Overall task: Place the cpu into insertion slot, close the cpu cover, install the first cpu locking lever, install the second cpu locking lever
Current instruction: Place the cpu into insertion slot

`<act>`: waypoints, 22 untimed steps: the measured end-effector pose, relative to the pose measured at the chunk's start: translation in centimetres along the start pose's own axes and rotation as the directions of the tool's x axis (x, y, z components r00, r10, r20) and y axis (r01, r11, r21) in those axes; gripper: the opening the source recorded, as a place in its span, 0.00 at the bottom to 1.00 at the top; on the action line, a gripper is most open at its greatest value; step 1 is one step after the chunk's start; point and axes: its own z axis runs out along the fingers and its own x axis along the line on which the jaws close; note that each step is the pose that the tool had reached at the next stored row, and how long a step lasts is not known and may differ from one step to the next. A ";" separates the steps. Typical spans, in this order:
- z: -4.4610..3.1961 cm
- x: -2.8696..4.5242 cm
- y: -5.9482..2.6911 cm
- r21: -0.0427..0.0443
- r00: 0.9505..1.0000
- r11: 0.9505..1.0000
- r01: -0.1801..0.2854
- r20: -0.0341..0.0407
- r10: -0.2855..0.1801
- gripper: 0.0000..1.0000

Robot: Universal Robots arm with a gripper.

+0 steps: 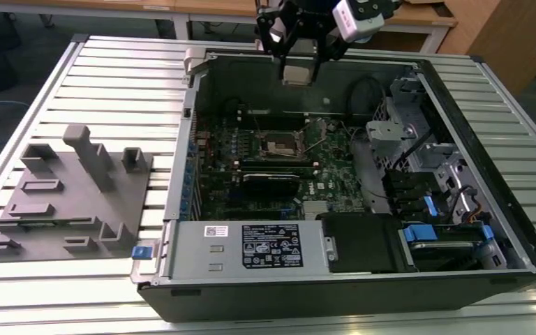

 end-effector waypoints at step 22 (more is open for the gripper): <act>0.87 -0.01 -0.08 0.000 1.000 1.000 0.000 0.001 0.000 0.54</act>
